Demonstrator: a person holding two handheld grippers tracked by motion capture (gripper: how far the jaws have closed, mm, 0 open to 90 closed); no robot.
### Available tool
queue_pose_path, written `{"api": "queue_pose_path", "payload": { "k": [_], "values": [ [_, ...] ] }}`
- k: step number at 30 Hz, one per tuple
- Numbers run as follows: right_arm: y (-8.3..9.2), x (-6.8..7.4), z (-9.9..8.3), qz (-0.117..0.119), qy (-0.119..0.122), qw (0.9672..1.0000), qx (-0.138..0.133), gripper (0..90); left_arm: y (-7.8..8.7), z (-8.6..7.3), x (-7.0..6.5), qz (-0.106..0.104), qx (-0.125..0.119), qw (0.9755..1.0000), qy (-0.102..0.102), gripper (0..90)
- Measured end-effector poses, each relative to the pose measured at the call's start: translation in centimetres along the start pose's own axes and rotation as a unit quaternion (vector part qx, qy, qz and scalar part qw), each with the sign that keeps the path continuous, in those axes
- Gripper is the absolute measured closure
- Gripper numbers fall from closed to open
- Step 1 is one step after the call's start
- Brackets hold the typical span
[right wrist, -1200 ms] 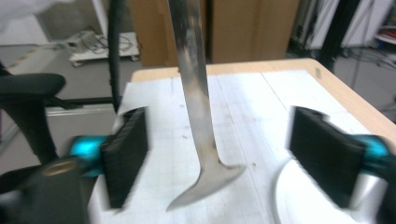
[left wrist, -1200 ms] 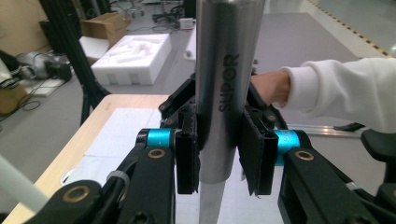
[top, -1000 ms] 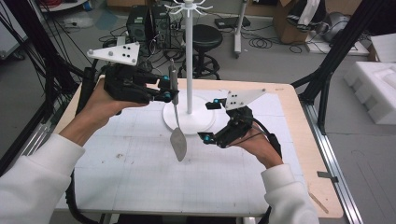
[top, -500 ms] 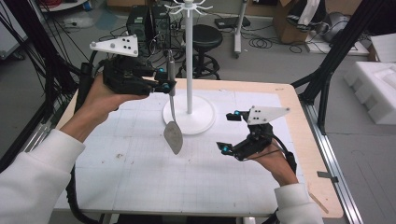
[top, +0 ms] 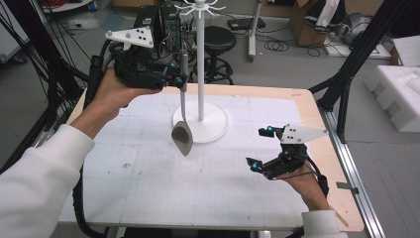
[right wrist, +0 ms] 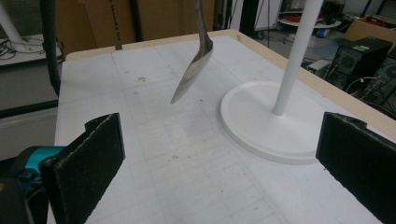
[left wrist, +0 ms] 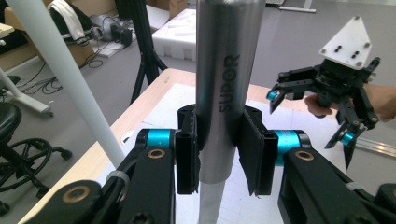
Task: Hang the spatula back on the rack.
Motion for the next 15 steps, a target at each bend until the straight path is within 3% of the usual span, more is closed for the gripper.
{"api": "queue_pose_path", "payload": {
  "k": [9, 15],
  "values": [
    [0.9, -0.1, -1.7, -0.017, -0.008, 0.9998, -0.003, 0.2, -0.8, 0.7, 1.1, 0.019, 0.01, 0.9997, 0.008, 69.2],
    [1.4, -0.3, -2.7, -0.024, -0.018, 0.9993, -0.021, 0.1, -1.3, 1.0, 2.0, 0.029, 0.009, 0.9994, 0.013, 69.2]
  ]
}}
Point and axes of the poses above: each handheld gripper's, and its own axes: y roughly backward along the jaws, z roughly out of its top, x roughly to its left, the point moved 3 cm from there along -y, roughly forward along the jaws, and after that the axes turned 3 degrees about z, right-handed, at the moved point
